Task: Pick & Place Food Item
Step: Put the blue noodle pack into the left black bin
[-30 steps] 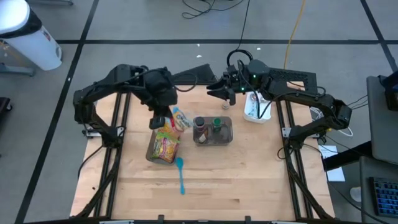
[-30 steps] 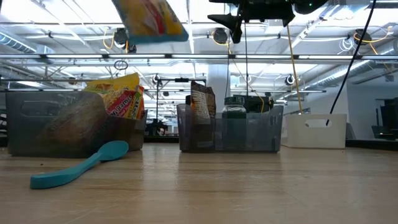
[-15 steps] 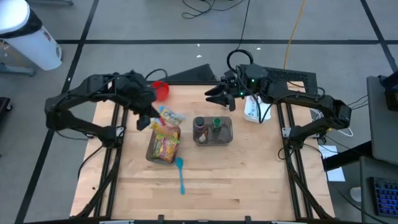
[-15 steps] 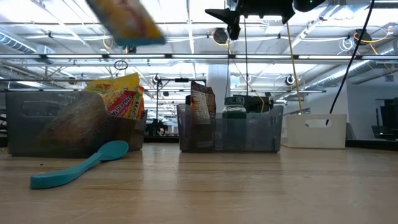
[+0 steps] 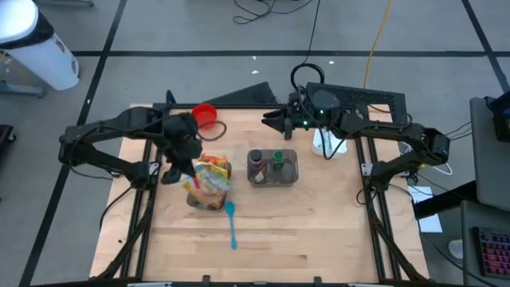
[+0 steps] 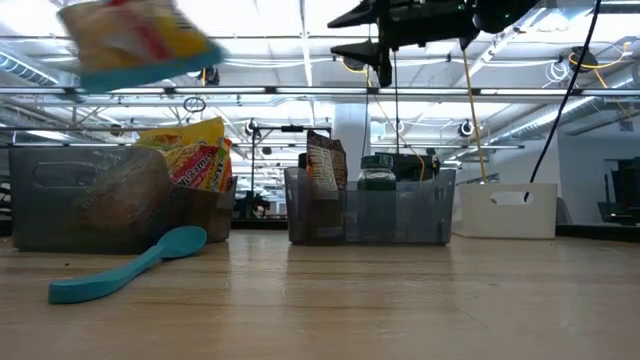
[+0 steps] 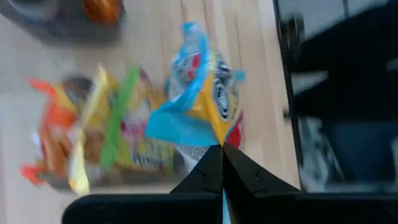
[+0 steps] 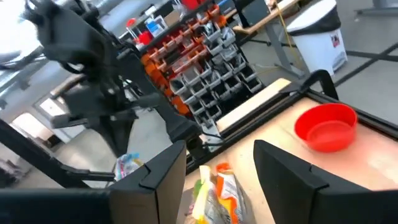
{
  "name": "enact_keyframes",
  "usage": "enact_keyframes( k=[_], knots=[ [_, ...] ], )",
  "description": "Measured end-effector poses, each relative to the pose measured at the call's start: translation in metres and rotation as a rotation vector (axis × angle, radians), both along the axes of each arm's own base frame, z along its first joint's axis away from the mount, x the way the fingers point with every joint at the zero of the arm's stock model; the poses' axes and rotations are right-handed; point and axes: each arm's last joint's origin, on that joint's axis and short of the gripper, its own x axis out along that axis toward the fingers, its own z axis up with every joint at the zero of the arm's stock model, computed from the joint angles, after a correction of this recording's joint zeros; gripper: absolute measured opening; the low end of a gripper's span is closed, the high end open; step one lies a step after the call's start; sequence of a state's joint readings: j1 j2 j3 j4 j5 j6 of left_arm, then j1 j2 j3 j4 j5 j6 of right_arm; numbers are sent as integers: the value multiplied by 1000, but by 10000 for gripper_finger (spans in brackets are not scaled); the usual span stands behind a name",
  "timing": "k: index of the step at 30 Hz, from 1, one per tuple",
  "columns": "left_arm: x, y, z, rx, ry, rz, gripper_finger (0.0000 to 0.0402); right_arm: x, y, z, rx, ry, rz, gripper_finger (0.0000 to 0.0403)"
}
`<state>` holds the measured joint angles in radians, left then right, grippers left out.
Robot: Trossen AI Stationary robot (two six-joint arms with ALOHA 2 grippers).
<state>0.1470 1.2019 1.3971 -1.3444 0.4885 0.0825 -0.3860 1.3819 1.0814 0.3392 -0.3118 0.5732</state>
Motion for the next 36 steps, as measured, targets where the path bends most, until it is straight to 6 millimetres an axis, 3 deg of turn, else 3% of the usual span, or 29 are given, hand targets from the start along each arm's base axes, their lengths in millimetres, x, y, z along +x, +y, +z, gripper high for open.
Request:
enact_keyframes(
  k=[8, 16, 36],
  knots=[
    [-5, 0, -27, 35, 107, -148, 0, 8, 27, -12, 30, -40, -70, 180],
    [-1, 0, -33, 52, 106, -204, 0, 13, 50, -16, 30, -25, -126, 180],
    [30, -4, -62, 100, 228, -359, 0, 13, 52, -16, 45, -24, -187, 180]
  ],
)
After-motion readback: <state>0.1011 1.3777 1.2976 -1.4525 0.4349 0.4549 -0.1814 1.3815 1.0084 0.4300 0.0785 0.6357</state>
